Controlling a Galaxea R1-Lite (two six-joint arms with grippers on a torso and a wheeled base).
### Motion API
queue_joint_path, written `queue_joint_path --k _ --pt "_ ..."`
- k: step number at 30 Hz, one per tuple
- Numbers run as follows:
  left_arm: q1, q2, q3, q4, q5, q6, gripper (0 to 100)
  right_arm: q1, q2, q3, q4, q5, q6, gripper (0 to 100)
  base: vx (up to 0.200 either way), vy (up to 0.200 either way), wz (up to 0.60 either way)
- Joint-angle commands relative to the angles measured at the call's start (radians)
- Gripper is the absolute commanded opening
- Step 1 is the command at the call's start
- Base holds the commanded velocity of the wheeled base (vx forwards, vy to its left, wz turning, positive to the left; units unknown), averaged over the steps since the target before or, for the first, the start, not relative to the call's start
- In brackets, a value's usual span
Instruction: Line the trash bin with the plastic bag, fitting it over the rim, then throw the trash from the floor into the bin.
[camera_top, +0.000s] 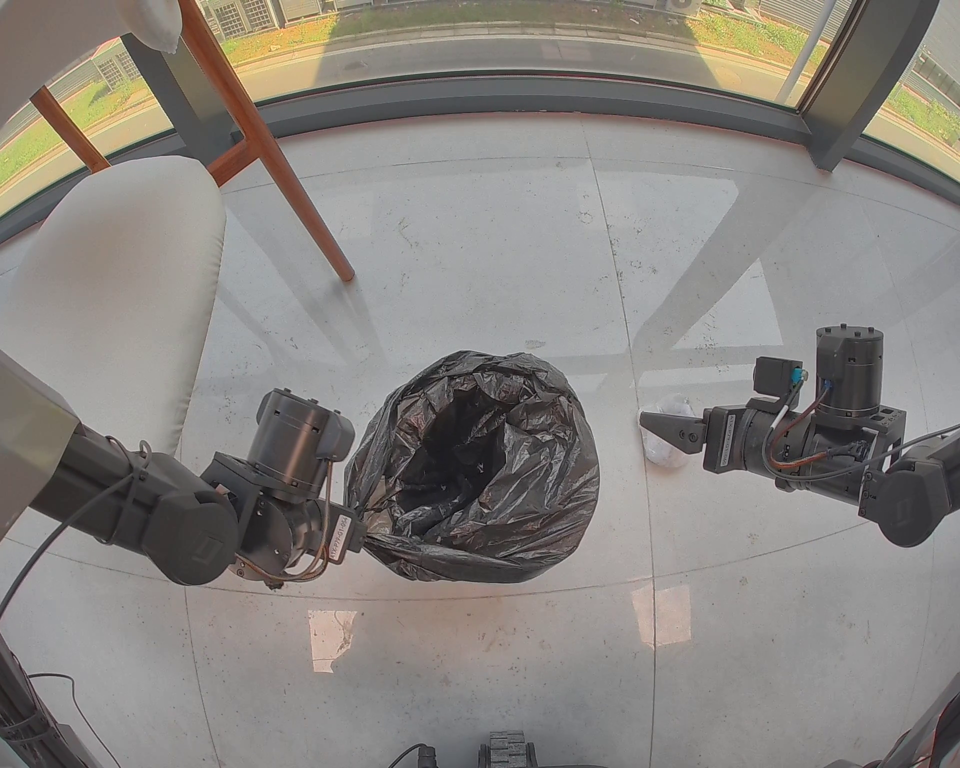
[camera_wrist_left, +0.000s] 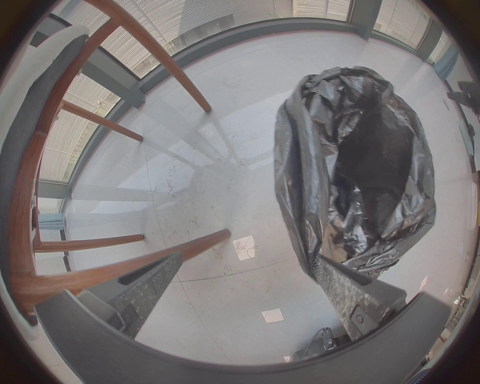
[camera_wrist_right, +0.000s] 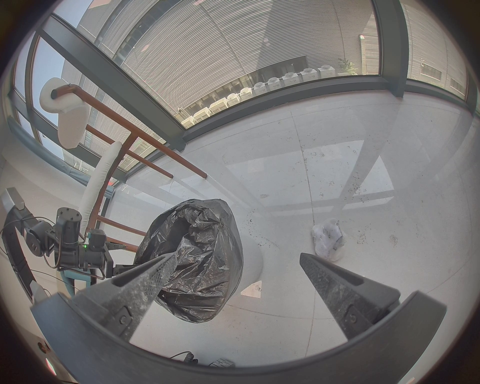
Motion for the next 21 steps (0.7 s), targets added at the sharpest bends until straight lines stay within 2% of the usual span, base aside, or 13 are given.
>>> queue_joint_path --k 1,13,17,21 --pt "0.051 0.013 0.008 -0.034 -0.004 0.023 100 -0.003 -0.003 -0.001 -0.001 0.000 -0.001 100 0.000 0.000 0.00" --pt "0.023 0.013 0.007 -0.052 -0.017 0.014 100 -0.005 -0.003 0.005 -0.001 0.000 -0.001 100 0.000 0.000 0.00" --pt "0.000 0.010 -0.004 -0.094 -0.113 0.008 100 -0.005 -0.001 0.015 -0.001 0.000 -0.001 100 0.000 0.000 0.00" --pt "-0.029 -0.008 -0.004 -0.117 -0.119 -0.003 100 -0.005 -0.003 0.020 -0.001 0.000 -0.001 100 0.000 0.000 0.00"
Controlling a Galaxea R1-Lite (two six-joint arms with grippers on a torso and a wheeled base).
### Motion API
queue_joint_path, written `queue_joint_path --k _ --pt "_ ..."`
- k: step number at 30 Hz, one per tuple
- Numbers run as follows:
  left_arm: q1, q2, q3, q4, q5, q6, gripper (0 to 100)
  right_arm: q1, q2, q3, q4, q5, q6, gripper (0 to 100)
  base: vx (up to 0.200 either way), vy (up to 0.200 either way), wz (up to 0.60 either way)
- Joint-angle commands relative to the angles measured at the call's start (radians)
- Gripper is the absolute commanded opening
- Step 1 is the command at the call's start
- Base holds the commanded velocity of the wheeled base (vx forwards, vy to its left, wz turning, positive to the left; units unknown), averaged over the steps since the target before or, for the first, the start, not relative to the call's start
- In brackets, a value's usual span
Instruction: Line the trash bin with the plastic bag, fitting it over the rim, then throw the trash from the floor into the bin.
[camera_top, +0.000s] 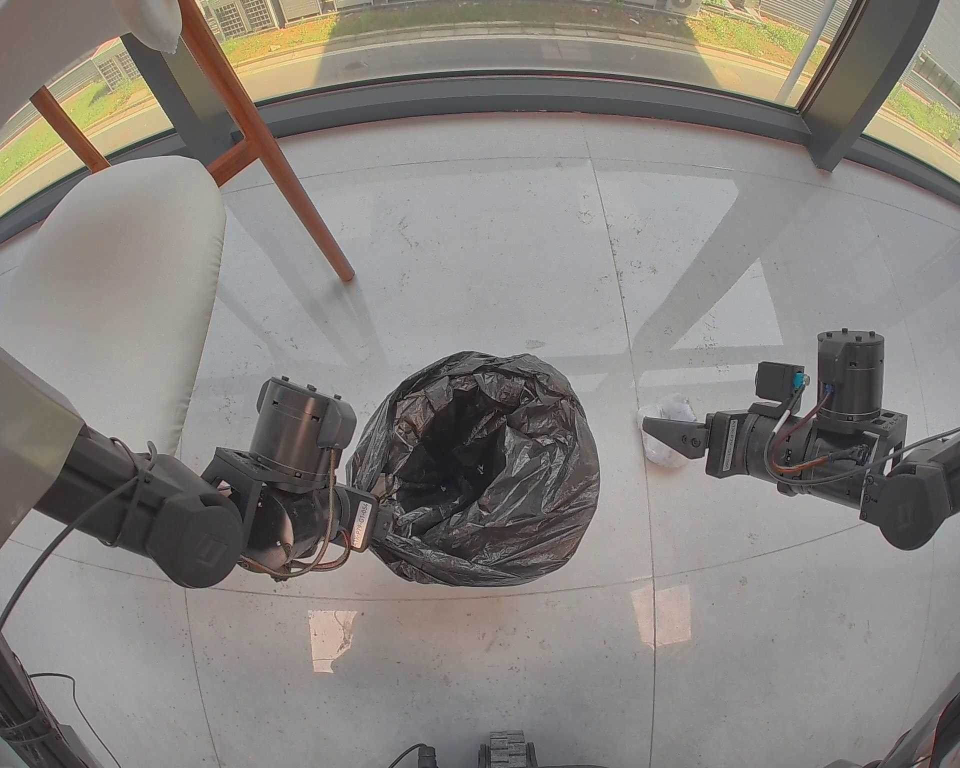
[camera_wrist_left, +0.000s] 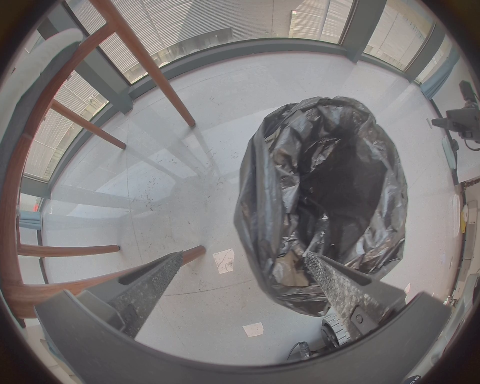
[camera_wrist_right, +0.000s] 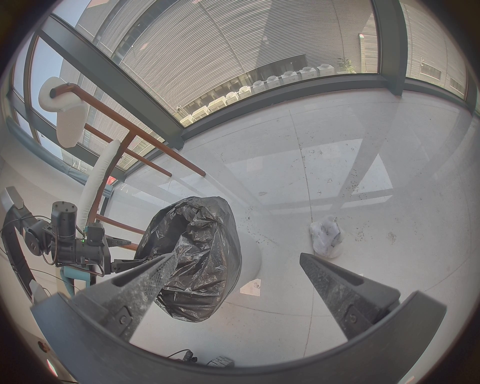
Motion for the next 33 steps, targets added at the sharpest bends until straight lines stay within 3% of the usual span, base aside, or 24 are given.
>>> queue_joint_path --k 1,8,21,33 --pt "-0.028 -0.017 0.001 -0.004 -0.002 -0.003 100 0.000 0.000 0.006 -0.001 0.001 0.000 100 0.000 0.000 0.00" --pt "-0.095 -0.034 0.027 -0.004 0.001 -0.031 100 0.000 0.000 0.006 -0.001 0.001 0.000 100 0.000 0.000 0.00" --pt "-0.100 0.072 -0.006 -0.002 0.028 -0.020 100 0.000 0.001 0.006 -0.001 0.001 0.000 100 0.000 0.000 0.00" --pt "-0.092 0.064 0.157 -0.012 0.054 0.042 100 -0.010 0.010 0.004 -0.001 0.013 0.000 100 0.000 0.000 0.00"
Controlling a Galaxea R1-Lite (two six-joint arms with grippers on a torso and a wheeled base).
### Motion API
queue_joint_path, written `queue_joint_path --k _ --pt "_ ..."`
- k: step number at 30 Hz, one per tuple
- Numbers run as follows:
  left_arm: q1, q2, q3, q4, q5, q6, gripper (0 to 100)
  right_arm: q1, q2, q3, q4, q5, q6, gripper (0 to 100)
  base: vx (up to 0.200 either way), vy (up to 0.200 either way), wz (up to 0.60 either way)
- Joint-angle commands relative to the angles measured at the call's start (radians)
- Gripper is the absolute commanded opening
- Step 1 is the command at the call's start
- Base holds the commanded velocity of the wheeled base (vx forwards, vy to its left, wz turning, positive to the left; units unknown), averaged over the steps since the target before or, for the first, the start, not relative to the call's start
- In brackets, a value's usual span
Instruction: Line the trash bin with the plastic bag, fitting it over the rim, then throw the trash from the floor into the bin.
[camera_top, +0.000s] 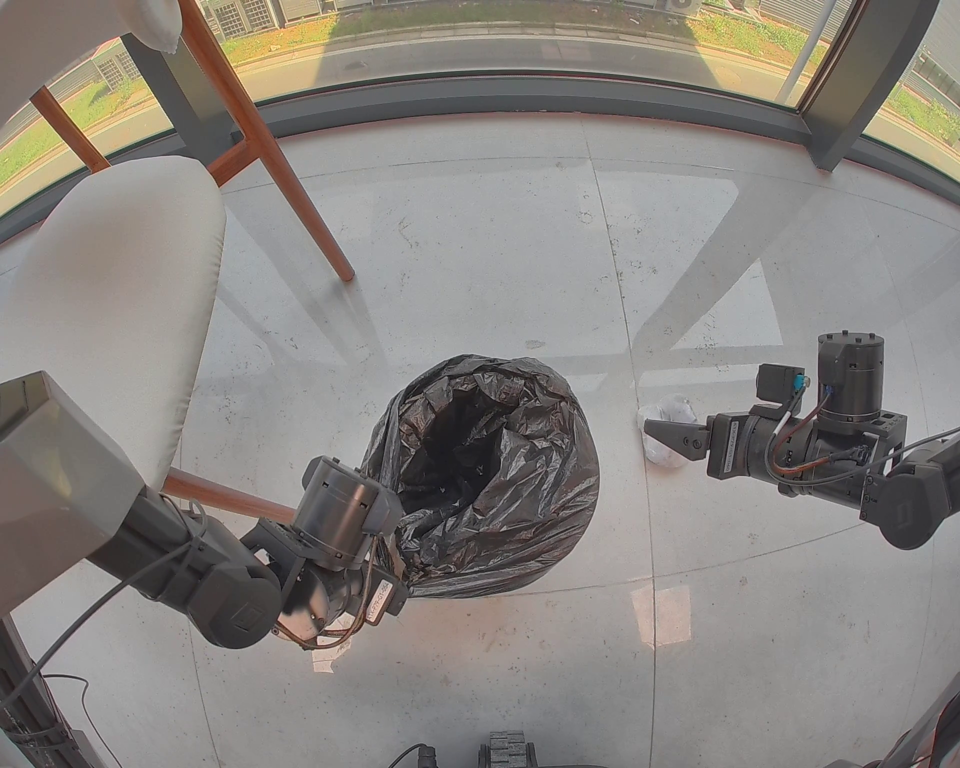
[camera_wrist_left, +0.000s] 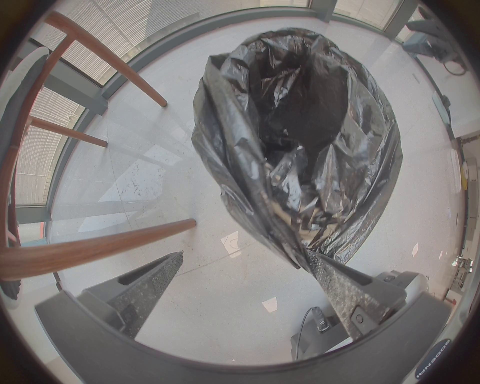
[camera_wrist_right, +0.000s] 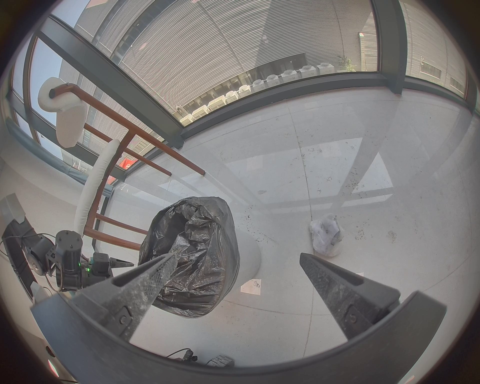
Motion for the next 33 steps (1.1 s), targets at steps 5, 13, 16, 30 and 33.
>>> queue_joint_path --k 5,13,16,30,33 --pt "0.003 0.006 0.045 -0.004 0.002 0.004 100 -0.002 0.007 0.000 -0.001 0.002 0.000 100 0.000 0.000 0.00" --pt "0.041 0.008 -0.091 -0.004 0.003 -0.005 100 -0.004 0.005 0.003 -0.001 0.002 0.000 100 0.000 0.000 0.00" --pt "0.063 0.008 -0.156 -0.003 0.003 -0.006 100 -0.004 0.004 0.003 -0.001 0.002 0.000 100 0.000 0.000 0.00" --pt "0.189 0.037 -0.262 -0.003 0.020 -0.006 100 0.003 0.005 0.002 -0.001 0.000 -0.002 100 0.000 0.000 0.00" --pt "0.221 0.049 -0.272 -0.003 0.020 -0.003 100 0.000 0.005 0.002 -0.001 0.000 -0.002 100 0.000 0.000 0.00"
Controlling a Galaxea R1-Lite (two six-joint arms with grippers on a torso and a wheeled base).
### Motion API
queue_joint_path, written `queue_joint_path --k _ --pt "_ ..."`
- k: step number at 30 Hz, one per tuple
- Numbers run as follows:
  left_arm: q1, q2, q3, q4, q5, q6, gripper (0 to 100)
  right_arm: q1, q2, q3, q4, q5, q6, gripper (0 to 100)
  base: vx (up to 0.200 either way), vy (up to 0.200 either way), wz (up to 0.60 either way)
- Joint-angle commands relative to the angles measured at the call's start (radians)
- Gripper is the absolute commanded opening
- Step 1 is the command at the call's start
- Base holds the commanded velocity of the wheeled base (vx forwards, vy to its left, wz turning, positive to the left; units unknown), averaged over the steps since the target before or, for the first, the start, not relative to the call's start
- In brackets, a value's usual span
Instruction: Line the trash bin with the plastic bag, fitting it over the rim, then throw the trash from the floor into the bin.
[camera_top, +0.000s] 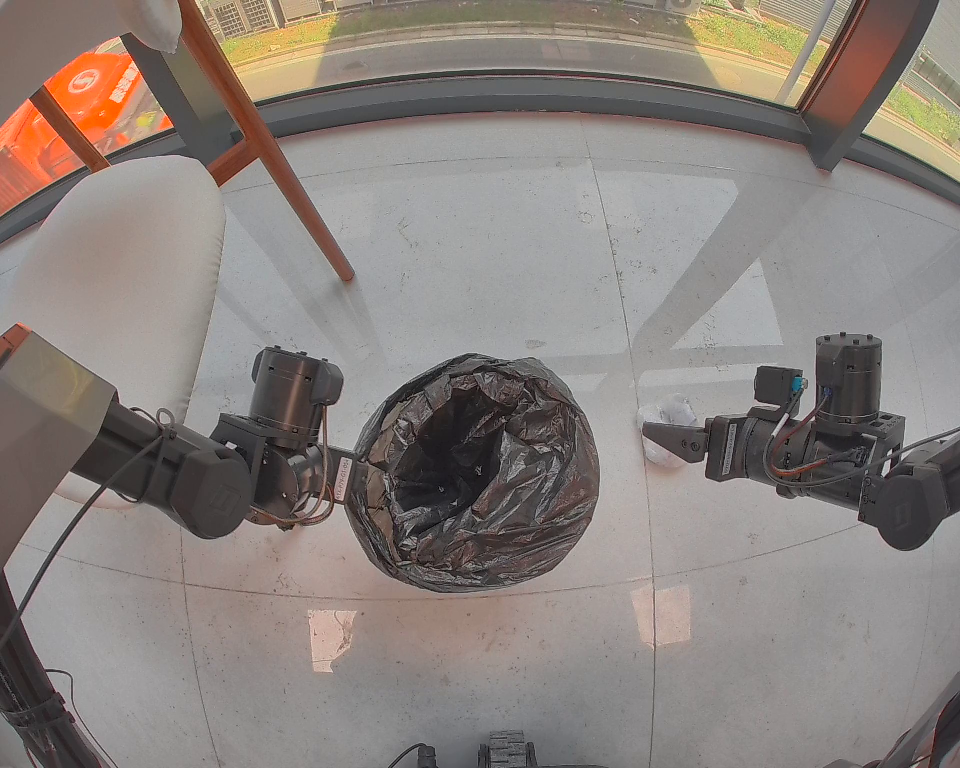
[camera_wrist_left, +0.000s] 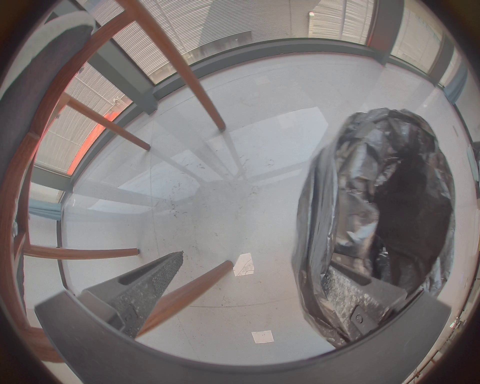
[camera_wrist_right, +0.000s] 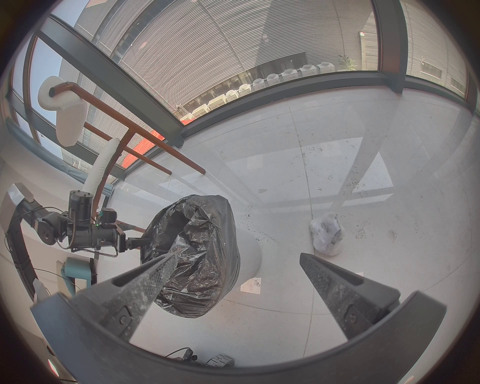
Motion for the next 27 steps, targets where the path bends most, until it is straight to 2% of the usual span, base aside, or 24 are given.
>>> queue_joint_path --k 1,6,12,19,25,27 --pt "0.038 0.027 -0.016 0.000 0.001 0.002 100 -0.003 0.001 0.000 -0.001 0.001 0.000 100 0.000 0.000 0.00" --pt "0.035 0.033 -0.027 -0.002 -0.002 0.003 100 -0.004 0.001 0.001 -0.001 0.002 0.000 100 0.000 0.000 0.00" --pt "-0.008 0.014 -0.020 0.003 -0.004 -0.005 100 -0.029 0.000 0.001 -0.001 0.004 0.001 100 0.000 0.000 0.00" --pt "-0.088 -0.121 0.045 0.003 -0.002 -0.011 100 -0.083 0.001 0.043 -0.001 0.025 0.000 100 0.000 0.000 0.00" --pt "-0.103 -0.273 0.111 0.001 -0.019 -0.038 100 -0.130 0.004 0.057 -0.001 0.027 0.000 100 0.000 0.000 0.00" --pt "-0.103 -0.273 0.111 0.001 -0.019 -0.038 100 -0.130 0.004 0.057 -0.001 0.027 0.000 100 0.000 0.000 0.00"
